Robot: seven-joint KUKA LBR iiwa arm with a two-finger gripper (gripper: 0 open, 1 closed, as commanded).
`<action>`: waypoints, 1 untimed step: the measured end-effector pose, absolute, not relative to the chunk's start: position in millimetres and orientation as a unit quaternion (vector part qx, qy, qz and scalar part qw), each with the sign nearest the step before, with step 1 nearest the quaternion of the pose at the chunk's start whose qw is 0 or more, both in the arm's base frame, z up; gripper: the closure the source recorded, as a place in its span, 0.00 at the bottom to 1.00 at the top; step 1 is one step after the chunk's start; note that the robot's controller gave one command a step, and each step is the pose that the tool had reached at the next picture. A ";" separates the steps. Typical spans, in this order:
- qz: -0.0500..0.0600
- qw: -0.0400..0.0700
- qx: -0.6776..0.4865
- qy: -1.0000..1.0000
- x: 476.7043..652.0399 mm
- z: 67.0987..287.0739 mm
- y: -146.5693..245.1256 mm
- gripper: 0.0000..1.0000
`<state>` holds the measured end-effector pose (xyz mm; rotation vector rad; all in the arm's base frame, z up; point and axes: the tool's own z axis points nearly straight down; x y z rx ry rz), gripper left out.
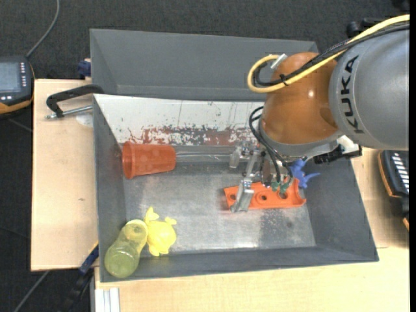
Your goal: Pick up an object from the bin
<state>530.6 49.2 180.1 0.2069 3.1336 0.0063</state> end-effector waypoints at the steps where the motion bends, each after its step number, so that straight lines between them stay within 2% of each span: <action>1: 0.002 0.001 0.097 0.995 534.1 176.8 35.4 0.00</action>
Offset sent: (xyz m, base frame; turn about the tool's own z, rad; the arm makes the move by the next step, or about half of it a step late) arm -0.0300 -0.0446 0.0280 -0.2201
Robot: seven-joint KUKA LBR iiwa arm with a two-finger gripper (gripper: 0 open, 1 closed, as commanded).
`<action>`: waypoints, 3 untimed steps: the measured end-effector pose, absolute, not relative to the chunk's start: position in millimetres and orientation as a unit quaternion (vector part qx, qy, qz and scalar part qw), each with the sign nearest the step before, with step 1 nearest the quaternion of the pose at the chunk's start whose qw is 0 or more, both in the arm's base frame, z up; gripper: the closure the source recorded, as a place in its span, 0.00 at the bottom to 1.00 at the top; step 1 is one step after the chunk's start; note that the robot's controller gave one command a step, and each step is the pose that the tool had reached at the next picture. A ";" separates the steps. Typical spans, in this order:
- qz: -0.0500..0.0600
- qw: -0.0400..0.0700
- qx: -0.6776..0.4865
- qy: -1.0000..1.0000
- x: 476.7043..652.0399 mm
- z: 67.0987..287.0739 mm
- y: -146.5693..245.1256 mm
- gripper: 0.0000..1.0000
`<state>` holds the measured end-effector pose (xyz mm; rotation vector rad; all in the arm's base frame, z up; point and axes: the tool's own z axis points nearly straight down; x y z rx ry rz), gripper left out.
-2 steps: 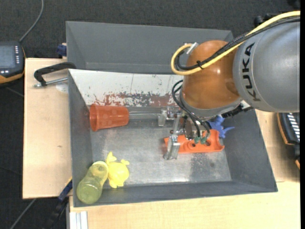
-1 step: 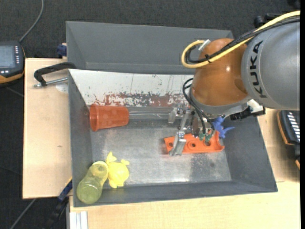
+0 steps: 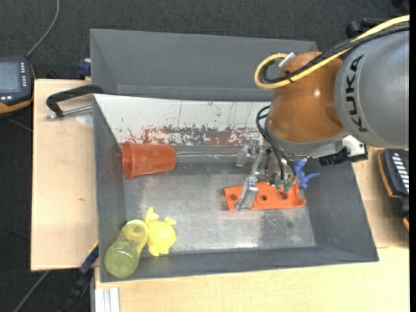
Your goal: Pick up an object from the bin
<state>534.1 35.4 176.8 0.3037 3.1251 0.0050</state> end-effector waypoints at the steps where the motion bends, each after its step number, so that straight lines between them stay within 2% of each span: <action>1: 0.000 -0.003 0.099 0.995 521.8 178.3 17.4 0.00; 2: 0.001 0.001 -0.093 0.996 519.5 159.4 13.5 0.00; 3: 0.001 0.002 -0.176 0.984 523.4 114.0 4.5 0.00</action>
Offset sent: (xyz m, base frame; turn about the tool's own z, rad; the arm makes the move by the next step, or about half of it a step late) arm -0.0188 -0.0281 -0.0442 -0.5985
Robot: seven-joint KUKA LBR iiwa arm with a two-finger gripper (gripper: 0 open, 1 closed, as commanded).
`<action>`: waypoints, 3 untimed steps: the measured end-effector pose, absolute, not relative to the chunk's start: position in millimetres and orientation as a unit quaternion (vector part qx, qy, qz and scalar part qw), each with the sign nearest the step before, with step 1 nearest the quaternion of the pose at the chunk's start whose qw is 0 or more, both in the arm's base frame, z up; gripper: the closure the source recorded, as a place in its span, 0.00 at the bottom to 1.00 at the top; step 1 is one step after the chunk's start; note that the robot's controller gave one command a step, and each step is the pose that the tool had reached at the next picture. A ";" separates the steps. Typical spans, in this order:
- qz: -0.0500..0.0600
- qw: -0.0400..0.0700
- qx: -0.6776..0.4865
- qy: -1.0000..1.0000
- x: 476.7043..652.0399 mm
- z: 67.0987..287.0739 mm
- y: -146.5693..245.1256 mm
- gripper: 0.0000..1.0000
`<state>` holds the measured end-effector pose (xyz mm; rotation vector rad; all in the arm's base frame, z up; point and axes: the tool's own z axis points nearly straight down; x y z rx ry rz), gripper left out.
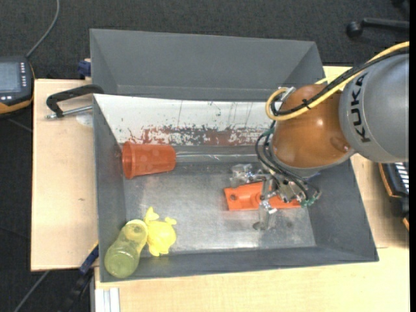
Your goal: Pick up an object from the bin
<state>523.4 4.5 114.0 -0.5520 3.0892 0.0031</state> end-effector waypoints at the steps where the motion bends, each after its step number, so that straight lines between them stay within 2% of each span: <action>1: 0.002 -0.001 -0.155 0.988 527.5 97.3 0.9 0.00; 2: 0.001 0.005 -0.333 0.943 564.8 71.1 16.6 1.00; 3: 0.001 0.005 -0.333 0.943 564.8 71.1 16.6 1.00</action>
Offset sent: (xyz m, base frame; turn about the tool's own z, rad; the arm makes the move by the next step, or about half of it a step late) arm 0.0400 0.0109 -0.0440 -0.3287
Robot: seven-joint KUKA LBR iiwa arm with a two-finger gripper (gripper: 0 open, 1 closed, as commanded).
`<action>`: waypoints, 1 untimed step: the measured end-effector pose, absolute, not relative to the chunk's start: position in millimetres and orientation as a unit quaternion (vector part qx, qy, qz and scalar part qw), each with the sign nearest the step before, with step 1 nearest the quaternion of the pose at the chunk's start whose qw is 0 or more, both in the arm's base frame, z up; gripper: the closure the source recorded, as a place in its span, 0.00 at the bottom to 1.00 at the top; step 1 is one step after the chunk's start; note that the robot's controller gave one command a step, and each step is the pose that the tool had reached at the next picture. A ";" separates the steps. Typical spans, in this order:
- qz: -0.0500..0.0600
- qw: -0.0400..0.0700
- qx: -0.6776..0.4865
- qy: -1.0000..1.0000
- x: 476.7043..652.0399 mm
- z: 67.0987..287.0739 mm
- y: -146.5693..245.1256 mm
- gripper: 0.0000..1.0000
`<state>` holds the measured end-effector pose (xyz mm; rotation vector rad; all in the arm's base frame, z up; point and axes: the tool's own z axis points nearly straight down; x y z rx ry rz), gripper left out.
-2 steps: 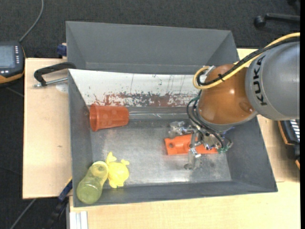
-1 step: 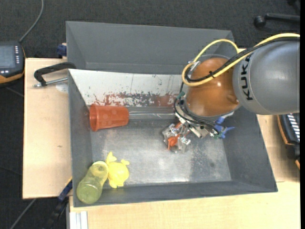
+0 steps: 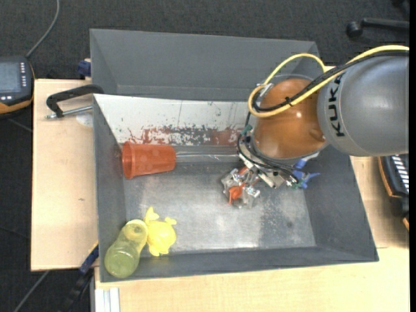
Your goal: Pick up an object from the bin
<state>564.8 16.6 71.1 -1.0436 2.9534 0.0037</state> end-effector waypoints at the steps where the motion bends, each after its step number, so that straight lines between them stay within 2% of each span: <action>1: 0.002 0.004 -0.337 0.941 565.3 130.2 24.4 1.00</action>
Offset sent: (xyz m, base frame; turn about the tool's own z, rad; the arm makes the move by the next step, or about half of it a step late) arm 0.0145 0.0054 -0.0011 -0.0304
